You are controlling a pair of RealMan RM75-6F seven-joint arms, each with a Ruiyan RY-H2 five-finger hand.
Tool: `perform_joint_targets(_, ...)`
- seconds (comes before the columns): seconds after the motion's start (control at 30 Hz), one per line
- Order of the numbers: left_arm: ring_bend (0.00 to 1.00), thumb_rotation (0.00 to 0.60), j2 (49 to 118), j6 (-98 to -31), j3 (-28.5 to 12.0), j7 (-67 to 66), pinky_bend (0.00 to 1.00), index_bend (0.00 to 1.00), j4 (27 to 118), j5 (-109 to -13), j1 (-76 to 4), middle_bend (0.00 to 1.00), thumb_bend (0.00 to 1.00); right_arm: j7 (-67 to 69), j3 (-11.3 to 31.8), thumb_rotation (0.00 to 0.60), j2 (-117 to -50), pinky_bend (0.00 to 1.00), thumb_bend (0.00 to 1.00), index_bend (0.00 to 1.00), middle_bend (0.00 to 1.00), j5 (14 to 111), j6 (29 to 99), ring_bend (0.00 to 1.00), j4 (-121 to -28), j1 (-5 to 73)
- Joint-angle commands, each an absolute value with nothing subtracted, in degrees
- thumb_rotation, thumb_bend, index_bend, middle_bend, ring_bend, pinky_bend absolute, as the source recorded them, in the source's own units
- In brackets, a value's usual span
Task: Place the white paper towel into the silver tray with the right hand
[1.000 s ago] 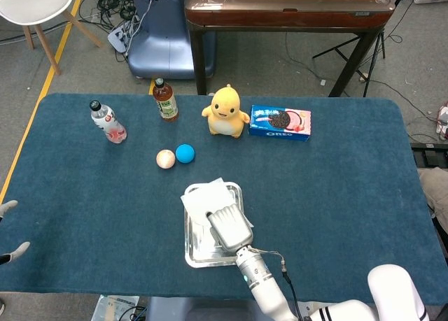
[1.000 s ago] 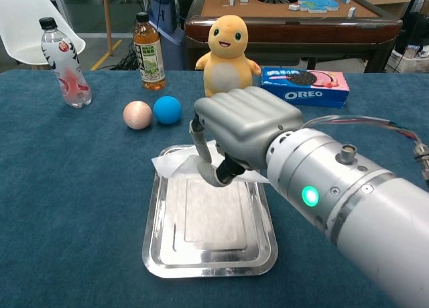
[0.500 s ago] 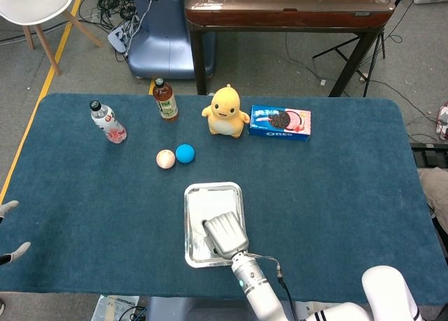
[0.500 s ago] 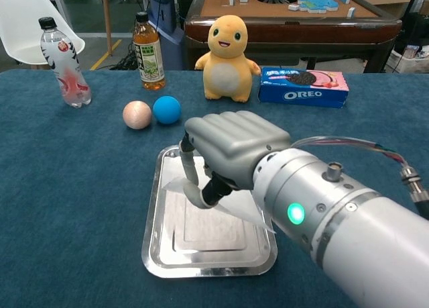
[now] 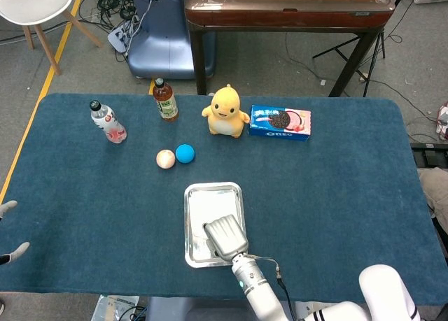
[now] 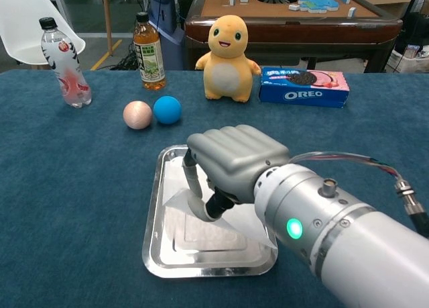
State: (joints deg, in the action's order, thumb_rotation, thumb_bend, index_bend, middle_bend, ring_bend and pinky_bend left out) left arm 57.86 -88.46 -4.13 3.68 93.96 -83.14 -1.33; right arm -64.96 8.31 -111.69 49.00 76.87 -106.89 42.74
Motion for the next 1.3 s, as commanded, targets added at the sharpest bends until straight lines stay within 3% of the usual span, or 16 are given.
perform_joint_targets(0.03, 0.2, 0.6, 57.89, -88.4, -4.12, 3.6, 0.42, 0.22, 93.97, -83.1, -1.35, 0.27, 0.14, -64.69, 8.14, 0.6, -111.26, 1.0, 0.46, 0.65, 1.0, 49.0, 76.64, 1.0, -107.1, 42.84)
perform_joint_targets(0.4, 0.2, 0.6, 58.01, -87.97, -4.04, 3.2, 0.42, 0.22, 93.94, -82.95, -1.49, 0.27, 0.14, -64.21, 7.24, 0.6, -109.93, 1.0, 0.08, 0.36, 1.0, 49.89, 76.58, 1.0, -106.88, 43.19)
perform_joint_targets(0.53, 0.2, 0.6, 58.0, -87.92, -4.05, 3.23, 0.42, 0.22, 93.98, -82.9, -1.5, 0.27, 0.14, -63.96, 7.09, 0.6, -109.63, 1.0, 0.03, 0.28, 1.0, 50.4, 76.73, 1.0, -106.74, 43.24)
perform_joint_targets(0.7, 0.2, 0.6, 57.95, -87.88, -4.08, 3.24, 0.42, 0.22, 94.01, -82.81, -1.5, 0.27, 0.14, -63.37, 6.59, 0.6, -109.34, 1.0, 0.03, 0.24, 1.0, 51.98, 76.94, 1.0, -106.04, 43.23)
perform_joint_targets(0.87, 0.2, 0.6, 57.89, -88.0, -4.1, 3.35, 0.42, 0.22, 94.03, -82.74, -1.42, 0.27, 0.14, -61.34, 5.92, 0.6, -108.35, 1.0, 0.03, 0.25, 1.0, 52.87, 75.93, 1.0, -106.27, 42.83)
perform_joint_targets(1.3, 0.2, 0.6, 57.99, -87.83, -4.06, 3.02, 0.42, 0.22, 93.95, -82.63, -1.44, 0.27, 0.14, -54.66, 2.17, 0.6, -100.07, 1.0, 0.12, 0.55, 1.0, 66.56, 81.44, 1.0, -107.73, 38.49)
